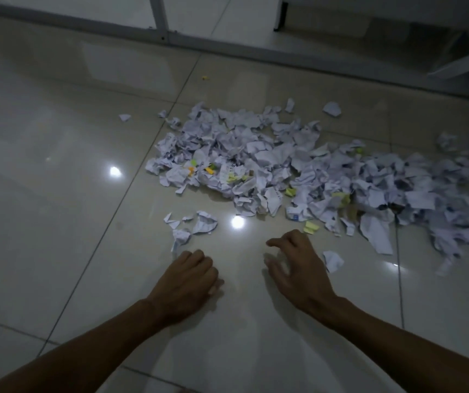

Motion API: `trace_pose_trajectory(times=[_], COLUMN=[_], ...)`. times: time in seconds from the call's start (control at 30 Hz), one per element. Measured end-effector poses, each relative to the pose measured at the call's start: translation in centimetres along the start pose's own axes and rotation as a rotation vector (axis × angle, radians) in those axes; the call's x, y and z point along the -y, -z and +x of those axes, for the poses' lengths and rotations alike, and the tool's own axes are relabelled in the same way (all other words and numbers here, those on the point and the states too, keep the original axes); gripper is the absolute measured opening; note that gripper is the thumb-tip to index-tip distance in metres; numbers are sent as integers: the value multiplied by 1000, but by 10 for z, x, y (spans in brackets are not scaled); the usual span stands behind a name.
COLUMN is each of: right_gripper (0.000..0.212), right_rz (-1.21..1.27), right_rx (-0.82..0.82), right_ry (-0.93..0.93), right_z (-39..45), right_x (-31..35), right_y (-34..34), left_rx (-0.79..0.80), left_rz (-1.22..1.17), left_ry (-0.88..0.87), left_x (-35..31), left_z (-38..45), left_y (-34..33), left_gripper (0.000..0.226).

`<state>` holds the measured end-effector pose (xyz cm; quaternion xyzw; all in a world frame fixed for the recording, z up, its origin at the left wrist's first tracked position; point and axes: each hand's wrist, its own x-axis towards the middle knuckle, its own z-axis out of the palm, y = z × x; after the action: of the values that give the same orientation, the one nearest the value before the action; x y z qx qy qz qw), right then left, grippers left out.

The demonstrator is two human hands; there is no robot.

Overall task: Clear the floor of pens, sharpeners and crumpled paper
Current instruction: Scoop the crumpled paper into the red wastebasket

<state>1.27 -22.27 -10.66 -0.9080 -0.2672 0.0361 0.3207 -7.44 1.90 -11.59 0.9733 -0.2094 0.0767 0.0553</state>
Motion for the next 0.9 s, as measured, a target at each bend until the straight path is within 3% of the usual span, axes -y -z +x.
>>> trace_pose_trajectory(times=[0.07,0.17,0.23,0.4,0.6,0.77,0.9], right_gripper=[39,59,60,46,35,23,27], right_rz=[-99,-242,-243,-350,-368,-331,-336], right_rx=[-83,-137,-179,-234,-215,-126,-13], right_ry=[-86,-291,-436,-527,-434,-414,-440], right_z=[-16,-34,-39,-51,-29,3,39], right_x=[-8,-17,-23,-32,-44,-41,-31], right_y=[11,20,18,13,12,10,11], left_rx=[-101,-208,-202,-88,-42,-40,-41], left_rz=[-8,-69,-90,-183,-168,-241,-353], left_ry=[176,595,734,757,794,783,721], left_x=[-2,4,11,7,7,12,25], left_z=[6,12,16,26,52,73,91], left_y=[10,16,10,-18,-28,-27,-33], left_gripper=[29,34,39,43,34,59,77])
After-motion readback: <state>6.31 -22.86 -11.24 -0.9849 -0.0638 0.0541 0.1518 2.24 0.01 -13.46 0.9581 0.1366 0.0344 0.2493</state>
